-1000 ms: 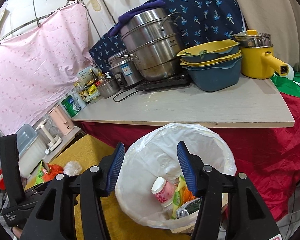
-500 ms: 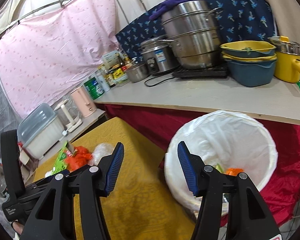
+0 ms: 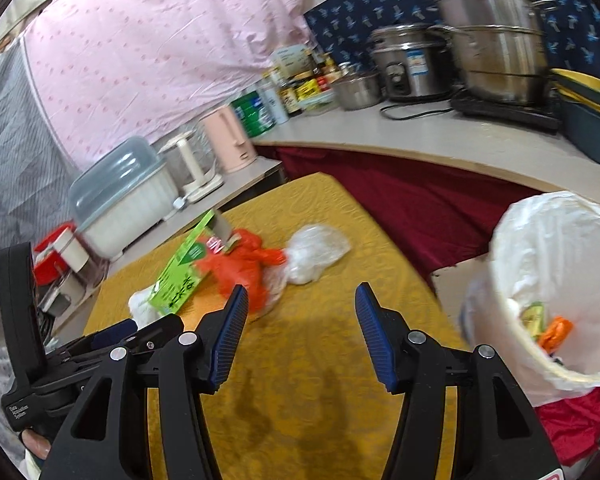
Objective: Collect trash
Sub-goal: 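Move both tools back over the remaining trash on the table, then grasp the orange plastic bag with the right tool while the left grasps the green NB carton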
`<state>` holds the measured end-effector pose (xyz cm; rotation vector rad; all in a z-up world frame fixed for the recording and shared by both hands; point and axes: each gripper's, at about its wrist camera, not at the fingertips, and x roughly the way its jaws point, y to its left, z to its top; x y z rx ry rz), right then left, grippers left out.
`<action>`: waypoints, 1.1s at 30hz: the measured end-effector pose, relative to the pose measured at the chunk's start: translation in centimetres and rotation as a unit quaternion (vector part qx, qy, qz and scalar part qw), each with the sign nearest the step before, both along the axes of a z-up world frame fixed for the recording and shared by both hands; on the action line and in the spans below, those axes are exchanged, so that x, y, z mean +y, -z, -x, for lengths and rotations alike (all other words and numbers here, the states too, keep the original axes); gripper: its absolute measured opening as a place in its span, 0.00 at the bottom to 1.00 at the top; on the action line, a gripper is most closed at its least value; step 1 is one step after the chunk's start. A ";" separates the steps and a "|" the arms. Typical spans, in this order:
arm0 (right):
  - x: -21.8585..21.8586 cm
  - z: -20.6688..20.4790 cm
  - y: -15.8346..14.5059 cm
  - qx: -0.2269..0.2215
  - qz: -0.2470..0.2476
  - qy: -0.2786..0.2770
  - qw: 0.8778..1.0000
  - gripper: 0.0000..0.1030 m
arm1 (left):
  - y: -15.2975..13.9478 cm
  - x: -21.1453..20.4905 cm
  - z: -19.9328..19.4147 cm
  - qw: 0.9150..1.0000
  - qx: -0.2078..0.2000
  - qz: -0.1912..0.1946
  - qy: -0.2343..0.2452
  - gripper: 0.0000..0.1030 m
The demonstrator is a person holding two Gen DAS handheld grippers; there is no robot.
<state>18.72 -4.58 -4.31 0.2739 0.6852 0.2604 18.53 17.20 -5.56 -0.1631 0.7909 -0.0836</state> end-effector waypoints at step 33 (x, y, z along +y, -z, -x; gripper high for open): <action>10.7 -9.6 6.5 0.057 0.019 -0.075 0.995 0.27 | 4.1 7.2 -8.2 0.999 -0.002 0.005 0.045 0.85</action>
